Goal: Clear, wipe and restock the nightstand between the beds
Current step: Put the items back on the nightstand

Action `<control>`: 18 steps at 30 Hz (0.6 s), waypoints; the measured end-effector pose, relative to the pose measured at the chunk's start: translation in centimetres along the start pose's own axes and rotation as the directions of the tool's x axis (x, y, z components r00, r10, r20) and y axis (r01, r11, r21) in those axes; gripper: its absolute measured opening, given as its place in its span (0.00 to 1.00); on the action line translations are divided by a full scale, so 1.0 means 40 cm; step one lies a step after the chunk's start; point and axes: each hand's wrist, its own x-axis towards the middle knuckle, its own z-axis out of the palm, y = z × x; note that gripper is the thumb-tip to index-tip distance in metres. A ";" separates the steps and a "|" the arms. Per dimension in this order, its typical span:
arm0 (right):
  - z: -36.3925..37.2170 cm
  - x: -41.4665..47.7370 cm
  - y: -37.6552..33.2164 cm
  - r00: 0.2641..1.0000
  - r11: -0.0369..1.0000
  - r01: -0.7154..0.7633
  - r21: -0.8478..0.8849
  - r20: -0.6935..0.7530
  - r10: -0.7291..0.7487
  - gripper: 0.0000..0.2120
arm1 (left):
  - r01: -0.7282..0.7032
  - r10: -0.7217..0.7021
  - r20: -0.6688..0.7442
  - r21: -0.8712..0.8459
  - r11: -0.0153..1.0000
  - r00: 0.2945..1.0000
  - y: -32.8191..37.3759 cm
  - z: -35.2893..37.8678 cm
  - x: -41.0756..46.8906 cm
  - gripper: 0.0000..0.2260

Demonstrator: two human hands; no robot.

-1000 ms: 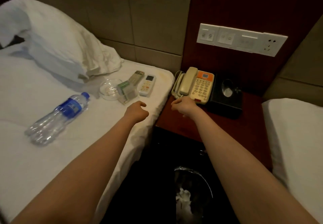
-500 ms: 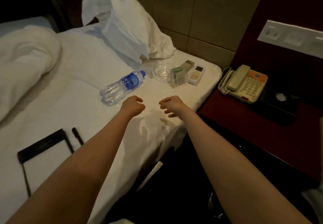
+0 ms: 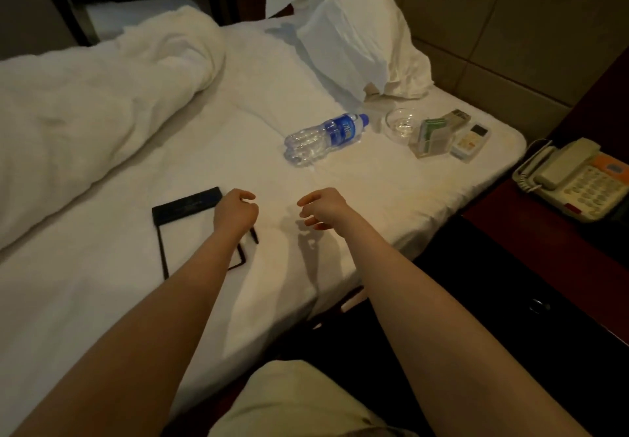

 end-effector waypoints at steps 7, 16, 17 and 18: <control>0.185 0.029 -0.034 0.997 0.986 0.066 -0.155 -0.028 -0.071 0.06 | 0.121 -0.114 -0.112 0.052 0.991 0.987 -0.080 -0.064 -0.011 0.14; 0.269 0.021 -0.004 0.995 0.905 0.097 -0.414 0.037 -0.090 0.10 | 0.453 -0.450 -0.208 -0.034 0.891 0.869 -0.146 -0.128 -0.008 0.29; 0.266 0.019 -0.005 0.996 0.916 0.083 -0.393 0.047 -0.070 0.12 | 0.457 -0.469 -0.220 -0.106 0.883 0.856 -0.141 -0.125 -0.006 0.30; 0.263 0.019 -0.008 0.998 0.934 0.059 -0.353 0.047 -0.045 0.13 | 0.462 -0.497 -0.231 -0.193 0.866 0.836 -0.133 -0.125 -0.003 0.29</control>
